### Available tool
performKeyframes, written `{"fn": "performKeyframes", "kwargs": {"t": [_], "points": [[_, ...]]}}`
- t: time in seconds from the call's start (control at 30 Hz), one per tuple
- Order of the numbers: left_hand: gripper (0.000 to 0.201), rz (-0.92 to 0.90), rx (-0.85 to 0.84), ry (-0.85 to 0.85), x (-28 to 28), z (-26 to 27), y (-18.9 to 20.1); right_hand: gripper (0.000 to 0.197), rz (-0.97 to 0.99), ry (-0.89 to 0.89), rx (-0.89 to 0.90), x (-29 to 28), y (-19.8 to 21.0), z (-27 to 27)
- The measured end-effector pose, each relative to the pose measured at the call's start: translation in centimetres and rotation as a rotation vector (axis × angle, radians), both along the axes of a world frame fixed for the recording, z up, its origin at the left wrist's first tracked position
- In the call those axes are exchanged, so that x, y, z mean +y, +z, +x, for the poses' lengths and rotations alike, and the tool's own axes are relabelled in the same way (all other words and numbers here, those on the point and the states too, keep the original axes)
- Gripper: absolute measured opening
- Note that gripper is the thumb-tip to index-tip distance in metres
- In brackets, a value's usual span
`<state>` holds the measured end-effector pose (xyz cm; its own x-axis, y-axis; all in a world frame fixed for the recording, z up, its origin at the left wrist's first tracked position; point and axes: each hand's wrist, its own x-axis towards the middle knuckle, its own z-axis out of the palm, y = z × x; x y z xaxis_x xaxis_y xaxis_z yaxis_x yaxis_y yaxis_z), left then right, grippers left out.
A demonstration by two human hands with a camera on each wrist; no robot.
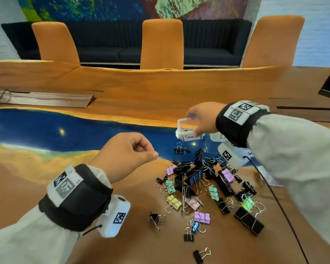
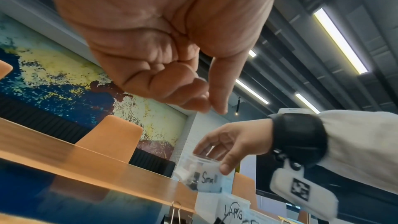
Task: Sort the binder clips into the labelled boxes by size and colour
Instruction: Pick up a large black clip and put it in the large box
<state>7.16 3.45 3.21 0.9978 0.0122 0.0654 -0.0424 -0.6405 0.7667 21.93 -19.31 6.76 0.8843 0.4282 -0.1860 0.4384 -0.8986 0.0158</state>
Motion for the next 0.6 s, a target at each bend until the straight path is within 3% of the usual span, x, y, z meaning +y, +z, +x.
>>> {"fn": "performKeyframes", "kwargs": {"t": [0.2, 0.4, 0.47, 0.6], "points": [[0.012, 0.205, 0.193, -0.231, 0.7, -2.7, -1.4, 0.071, -0.059, -0.066, 0.04, 1.3, -1.8, 3.4], [0.025, 0.423, 0.342, -0.424, 0.1, -3.6, -1.8, 0.083, -0.084, -0.115, 0.068, 1.1, -3.4, 4.4], [0.027, 0.477, 0.351, -0.463, -0.6, -3.6, -1.7, 0.087, -0.062, -0.125, 0.035, 0.8, -3.0, 4.0], [0.03, 0.537, 0.364, -0.508, -1.5, -3.5, -1.8, 0.076, 0.032, -0.158, -0.094, -0.4, -1.1, 1.5]]}}
